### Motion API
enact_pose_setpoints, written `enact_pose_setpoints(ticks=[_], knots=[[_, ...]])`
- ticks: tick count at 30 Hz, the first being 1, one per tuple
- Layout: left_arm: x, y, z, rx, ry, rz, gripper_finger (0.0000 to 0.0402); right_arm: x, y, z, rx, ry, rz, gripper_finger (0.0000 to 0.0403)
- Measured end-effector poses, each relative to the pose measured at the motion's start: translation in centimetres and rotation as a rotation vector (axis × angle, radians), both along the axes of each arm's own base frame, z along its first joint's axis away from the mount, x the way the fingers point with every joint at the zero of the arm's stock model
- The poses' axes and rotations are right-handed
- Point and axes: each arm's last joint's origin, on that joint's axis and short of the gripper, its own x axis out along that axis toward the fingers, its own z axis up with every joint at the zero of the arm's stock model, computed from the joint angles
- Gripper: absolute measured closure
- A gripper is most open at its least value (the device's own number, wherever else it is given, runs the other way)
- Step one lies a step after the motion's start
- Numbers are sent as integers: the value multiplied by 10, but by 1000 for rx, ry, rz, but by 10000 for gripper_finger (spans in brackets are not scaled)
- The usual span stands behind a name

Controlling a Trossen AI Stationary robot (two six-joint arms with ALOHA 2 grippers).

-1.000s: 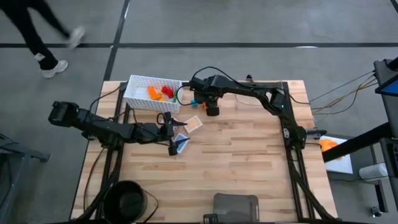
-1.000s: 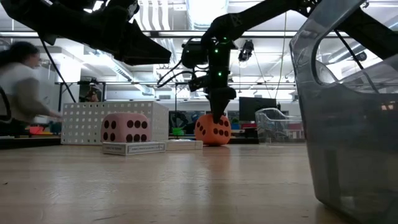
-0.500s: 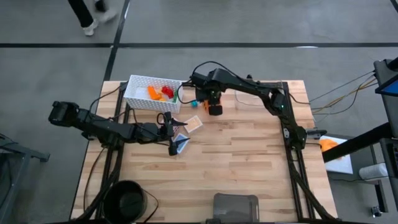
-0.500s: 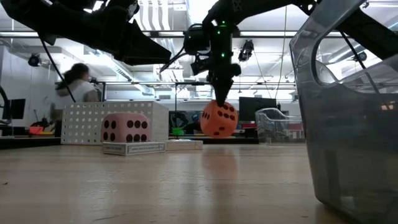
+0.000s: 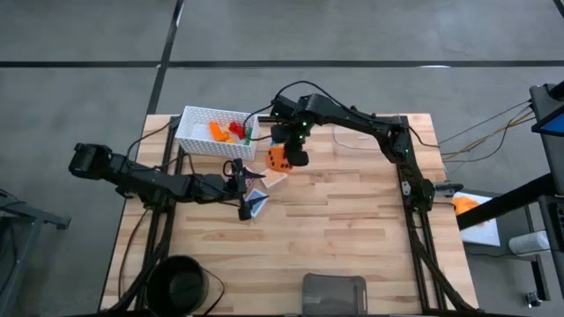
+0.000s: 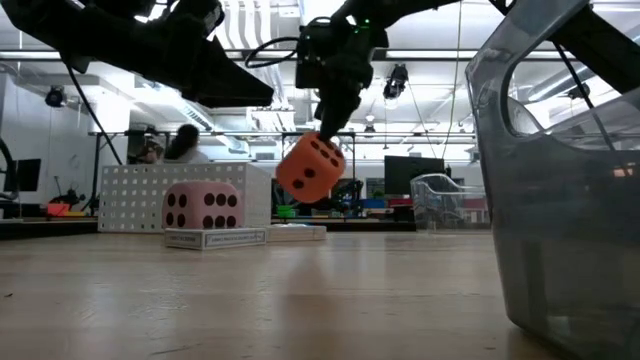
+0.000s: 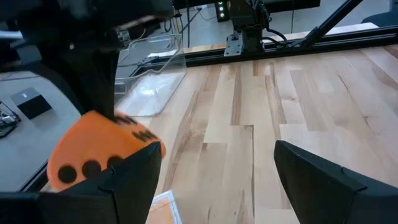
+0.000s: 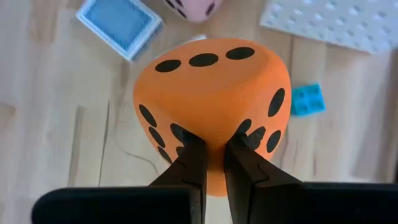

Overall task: Pick & Place Toys
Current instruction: Put the orange dice into the transparent bin

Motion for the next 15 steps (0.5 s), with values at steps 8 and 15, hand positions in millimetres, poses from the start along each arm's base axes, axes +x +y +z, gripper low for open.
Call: enact_pose_setpoints(ticks=[8,15], knots=[[1,-8,5,8,-46,-81,89,5,-1,-36,62,-31,15,382],[0,-25,12,69,-114,-170,89,4,1,-44,104,-58,45,382]])
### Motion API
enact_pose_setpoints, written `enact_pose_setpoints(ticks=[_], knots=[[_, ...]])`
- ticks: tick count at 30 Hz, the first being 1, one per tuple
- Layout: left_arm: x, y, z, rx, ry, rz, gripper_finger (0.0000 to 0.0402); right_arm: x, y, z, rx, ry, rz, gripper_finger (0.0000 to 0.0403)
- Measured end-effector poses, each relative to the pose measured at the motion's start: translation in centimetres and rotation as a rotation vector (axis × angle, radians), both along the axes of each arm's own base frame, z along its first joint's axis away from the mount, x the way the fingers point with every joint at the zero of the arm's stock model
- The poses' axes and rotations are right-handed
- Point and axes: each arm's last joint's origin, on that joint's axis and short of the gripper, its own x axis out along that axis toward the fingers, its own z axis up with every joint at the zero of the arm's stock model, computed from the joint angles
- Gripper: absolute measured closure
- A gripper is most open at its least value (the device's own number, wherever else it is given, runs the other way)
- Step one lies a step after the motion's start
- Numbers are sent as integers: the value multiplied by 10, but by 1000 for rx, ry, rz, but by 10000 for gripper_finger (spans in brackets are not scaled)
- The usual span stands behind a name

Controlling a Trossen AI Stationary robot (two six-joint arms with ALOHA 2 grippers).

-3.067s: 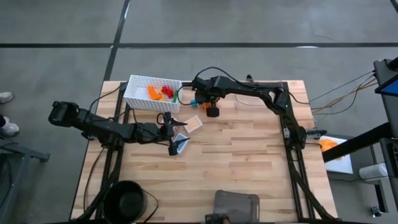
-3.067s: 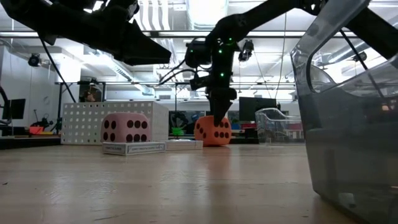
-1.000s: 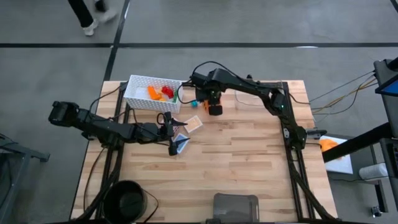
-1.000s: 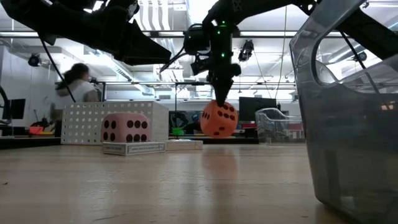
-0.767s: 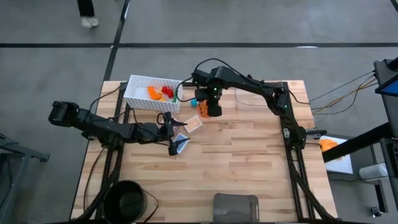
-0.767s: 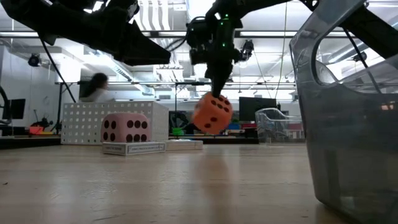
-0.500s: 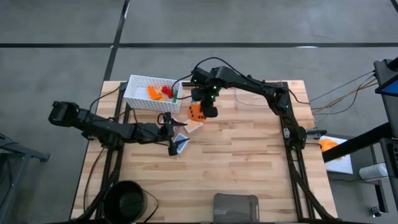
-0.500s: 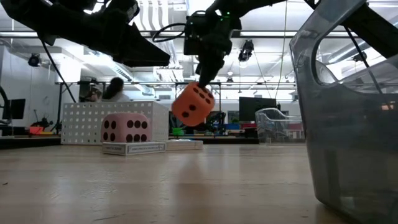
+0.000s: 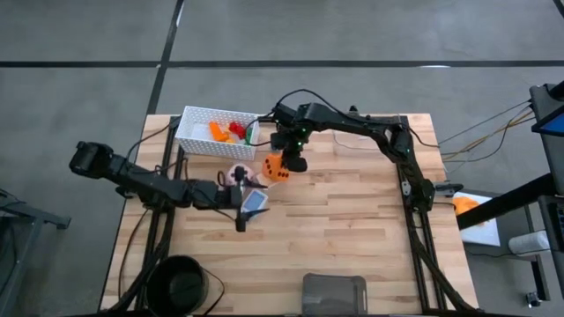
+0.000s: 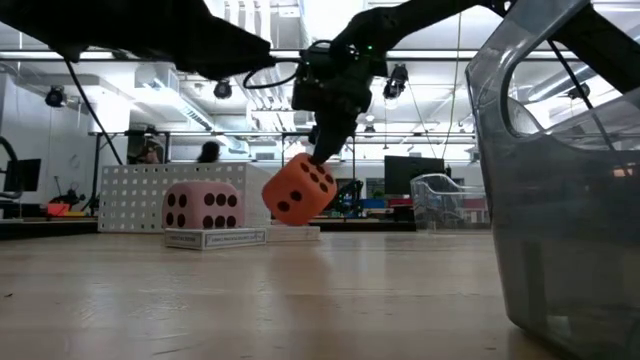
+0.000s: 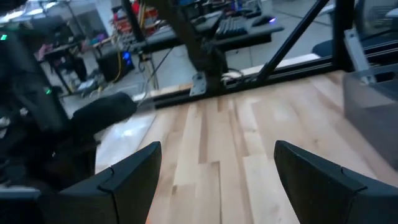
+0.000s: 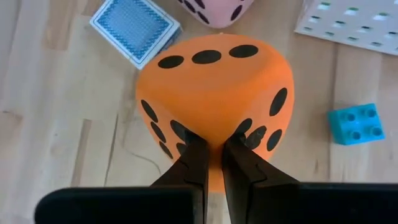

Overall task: Pick & Place Toys
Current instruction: Put the orange dice into the transparent bin

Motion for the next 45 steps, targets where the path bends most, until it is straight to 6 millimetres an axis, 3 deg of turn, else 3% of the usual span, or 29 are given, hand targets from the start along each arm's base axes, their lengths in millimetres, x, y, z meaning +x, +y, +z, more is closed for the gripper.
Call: enact_pose_setpoints(ticks=[4,10,16,20,27,32,37,45], knots=[[-2,-5,2,23,-14,-27,89,-2,4,9,38,-43,22,382],[-4,-8,7,18,-37,-38,89,-12,16,41,53,-197,48,382],[-12,-14,18,8,-82,-71,89,-27,35,52,23,-343,31,382],[-18,-18,26,-3,-119,-94,89,-43,49,49,-16,-496,-2,382],[-20,-19,28,-5,-124,-100,89,-89,69,23,-79,-774,-129,382],[-20,-19,28,-4,-120,-100,89,-131,77,0,-121,-823,-251,382],[-20,-18,28,-4,-120,-98,89,-171,81,-7,-213,-815,-367,381],[-20,-18,27,-4,-116,-98,89,-223,85,0,-358,-864,-574,381]])
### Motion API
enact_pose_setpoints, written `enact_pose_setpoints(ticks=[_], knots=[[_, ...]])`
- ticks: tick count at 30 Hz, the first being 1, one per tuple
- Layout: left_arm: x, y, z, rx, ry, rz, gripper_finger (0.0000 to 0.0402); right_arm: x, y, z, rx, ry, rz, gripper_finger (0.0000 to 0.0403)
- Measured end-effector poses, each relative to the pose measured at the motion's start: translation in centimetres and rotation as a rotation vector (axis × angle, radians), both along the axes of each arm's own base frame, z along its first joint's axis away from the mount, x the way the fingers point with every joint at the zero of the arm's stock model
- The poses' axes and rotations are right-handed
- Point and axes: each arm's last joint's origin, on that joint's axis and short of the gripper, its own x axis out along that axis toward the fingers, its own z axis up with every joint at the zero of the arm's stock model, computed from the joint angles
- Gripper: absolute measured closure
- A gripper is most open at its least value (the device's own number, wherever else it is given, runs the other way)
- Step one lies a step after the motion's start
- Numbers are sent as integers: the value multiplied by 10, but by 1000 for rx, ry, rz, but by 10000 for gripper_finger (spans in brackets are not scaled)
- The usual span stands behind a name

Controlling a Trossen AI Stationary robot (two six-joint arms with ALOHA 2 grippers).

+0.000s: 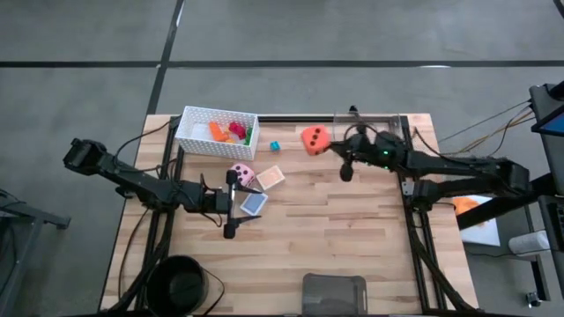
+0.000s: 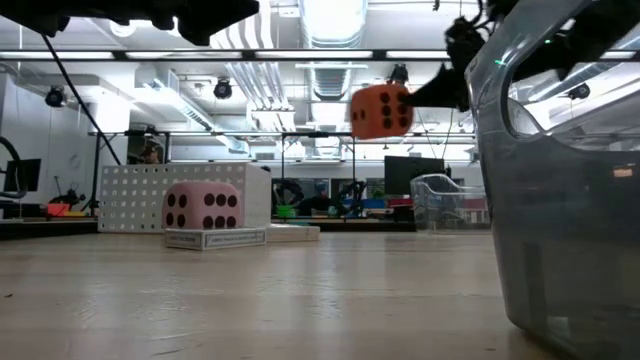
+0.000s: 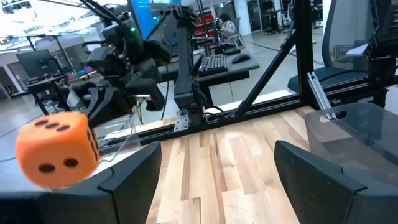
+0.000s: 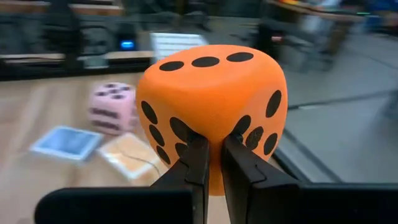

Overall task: Pick & Place Toys
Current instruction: Put the orange dice into the transparent bin

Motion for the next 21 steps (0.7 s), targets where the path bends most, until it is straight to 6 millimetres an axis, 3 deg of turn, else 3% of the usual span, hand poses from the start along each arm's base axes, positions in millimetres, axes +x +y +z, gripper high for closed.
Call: enact_pose_setpoints(ticks=[11,21], knots=[[0,0,0,-1,2,0,89,-54,-7,-8,-52,119,-445,381],[0,0,0,-1,2,0,89,-72,-30,-24,10,274,-675,381]])
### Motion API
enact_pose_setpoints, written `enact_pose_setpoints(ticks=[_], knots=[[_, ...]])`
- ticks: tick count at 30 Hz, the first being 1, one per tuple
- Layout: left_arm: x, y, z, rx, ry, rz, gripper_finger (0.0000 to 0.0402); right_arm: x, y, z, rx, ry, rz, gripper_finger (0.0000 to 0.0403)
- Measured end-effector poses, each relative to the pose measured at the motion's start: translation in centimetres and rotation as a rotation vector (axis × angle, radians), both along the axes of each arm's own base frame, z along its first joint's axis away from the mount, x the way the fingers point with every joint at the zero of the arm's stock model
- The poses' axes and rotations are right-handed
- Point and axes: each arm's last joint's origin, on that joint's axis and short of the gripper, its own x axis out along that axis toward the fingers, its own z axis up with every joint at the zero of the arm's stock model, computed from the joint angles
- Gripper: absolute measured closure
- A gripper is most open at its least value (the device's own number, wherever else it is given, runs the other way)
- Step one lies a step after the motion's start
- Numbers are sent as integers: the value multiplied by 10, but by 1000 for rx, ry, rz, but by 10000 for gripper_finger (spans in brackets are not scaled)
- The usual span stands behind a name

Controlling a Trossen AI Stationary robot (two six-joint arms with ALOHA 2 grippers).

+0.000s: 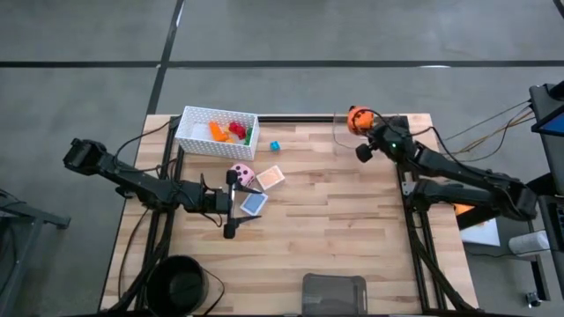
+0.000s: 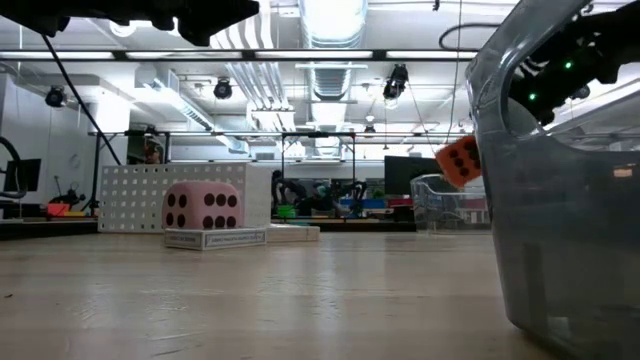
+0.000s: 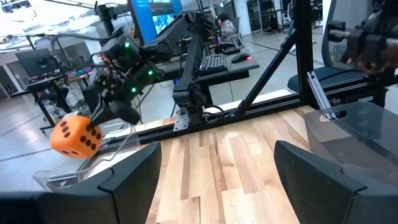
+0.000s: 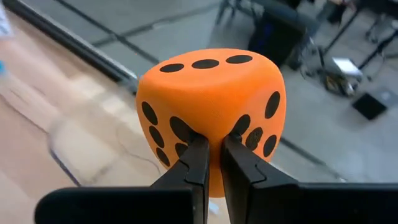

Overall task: Pick & Place Toys
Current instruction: Put the orange dice into the transparent bin

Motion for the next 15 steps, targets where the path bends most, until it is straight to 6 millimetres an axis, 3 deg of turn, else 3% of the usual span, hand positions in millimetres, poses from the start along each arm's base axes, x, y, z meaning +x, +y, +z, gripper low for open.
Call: enact_pose_setpoints(ticks=[15], knots=[[0,0,-1,4,11,0,89,11,-15,-36,154,177,-46,381]])
